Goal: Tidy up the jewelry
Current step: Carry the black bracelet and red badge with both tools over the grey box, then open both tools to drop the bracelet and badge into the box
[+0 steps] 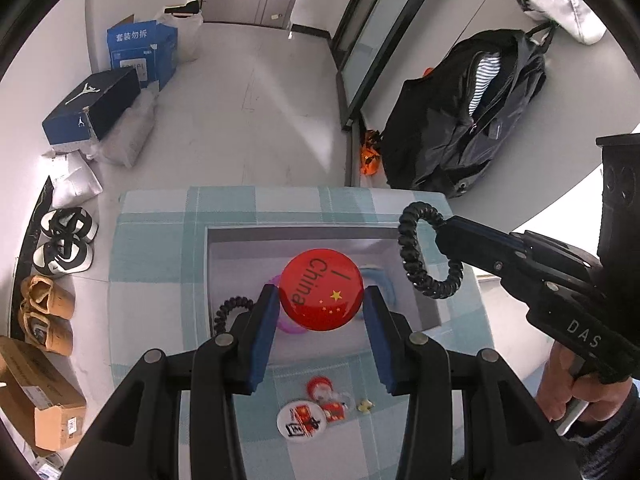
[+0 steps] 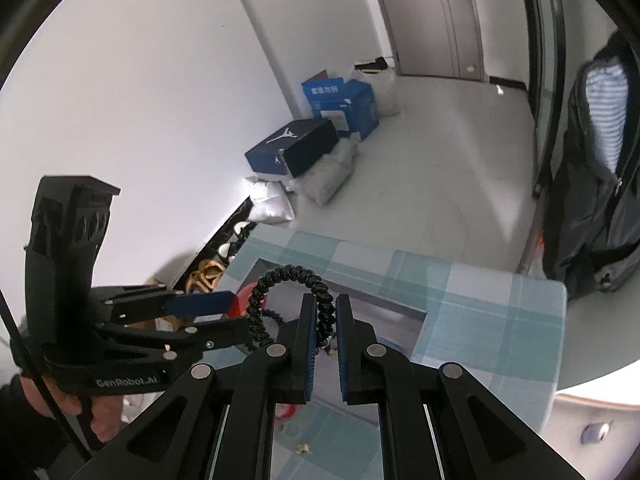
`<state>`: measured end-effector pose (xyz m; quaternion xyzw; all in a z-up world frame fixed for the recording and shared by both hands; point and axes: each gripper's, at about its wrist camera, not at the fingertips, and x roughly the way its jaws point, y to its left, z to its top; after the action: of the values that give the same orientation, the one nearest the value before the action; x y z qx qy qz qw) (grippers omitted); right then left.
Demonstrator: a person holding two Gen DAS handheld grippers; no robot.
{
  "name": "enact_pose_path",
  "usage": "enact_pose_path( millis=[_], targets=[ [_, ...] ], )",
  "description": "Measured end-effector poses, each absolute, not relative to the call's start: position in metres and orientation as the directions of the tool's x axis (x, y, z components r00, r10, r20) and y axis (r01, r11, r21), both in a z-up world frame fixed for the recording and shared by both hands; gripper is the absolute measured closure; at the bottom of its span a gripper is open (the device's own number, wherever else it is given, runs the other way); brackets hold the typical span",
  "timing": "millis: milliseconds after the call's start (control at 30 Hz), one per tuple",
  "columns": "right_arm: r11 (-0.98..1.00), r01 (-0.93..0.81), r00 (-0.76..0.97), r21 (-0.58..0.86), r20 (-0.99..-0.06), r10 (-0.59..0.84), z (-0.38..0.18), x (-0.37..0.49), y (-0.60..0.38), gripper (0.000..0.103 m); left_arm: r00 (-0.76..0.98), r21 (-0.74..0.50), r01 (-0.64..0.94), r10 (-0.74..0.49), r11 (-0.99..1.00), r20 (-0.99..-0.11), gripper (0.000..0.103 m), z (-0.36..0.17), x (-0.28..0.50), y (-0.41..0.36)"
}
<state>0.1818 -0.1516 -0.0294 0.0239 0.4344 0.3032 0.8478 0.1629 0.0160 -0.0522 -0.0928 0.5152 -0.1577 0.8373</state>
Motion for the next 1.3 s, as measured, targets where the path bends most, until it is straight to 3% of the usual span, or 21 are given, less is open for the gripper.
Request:
enact_pose_path(
  millis=[700, 733, 800, 833, 1000, 1300],
  targets=[
    [0.842, -0.447, 0.384, 0.303, -0.784, 0.487, -0.064, 0.194, -0.152, 0.092, 0.357, -0.326, 0.145, -0.357, 0.934, -0.863, 0.065, -0.067, 0.18, 0.008],
    [0.838, -0.449, 0.38, 0.31, -0.783, 0.493, -0.063, 0.194, -0.152, 0.092, 0.354, -0.325, 0.143, -0.355, 0.935, -0.865, 0.063, -0.068, 0.18, 0.008],
    [0.835, -0.452, 0.384, 0.313, -0.777, 0.499, -0.062, 0.193, -0.153, 0.088, 0.349, -0.339, 0.134, -0.364, 0.931, -0.864, 0.042, -0.069, 0.18, 0.011],
    [0.833, -0.456, 0.383, 0.314, -0.775, 0.502, -0.061, 0.193, -0.154, 0.085, 0.358, -0.35, 0.127, -0.372, 0.928, -0.857, 0.039, -0.068, 0.179, 0.013],
    [0.839, -0.45, 0.429, 0.305, -0.75, 0.503, -0.051, 0.191, -0.161, 0.082, 0.389, -0.361, 0.105, -0.372, 0.927, -0.842, 0.038, -0.063, 0.178, 0.022],
    [0.842, -0.437, 0.479, 0.316, -0.71, 0.516, -0.038, 0.183, -0.169, 0.069, 0.467, -0.267, 0.064, -0.265, 0.962, -0.844, 0.038, -0.055, 0.162, 0.029]
  ],
)
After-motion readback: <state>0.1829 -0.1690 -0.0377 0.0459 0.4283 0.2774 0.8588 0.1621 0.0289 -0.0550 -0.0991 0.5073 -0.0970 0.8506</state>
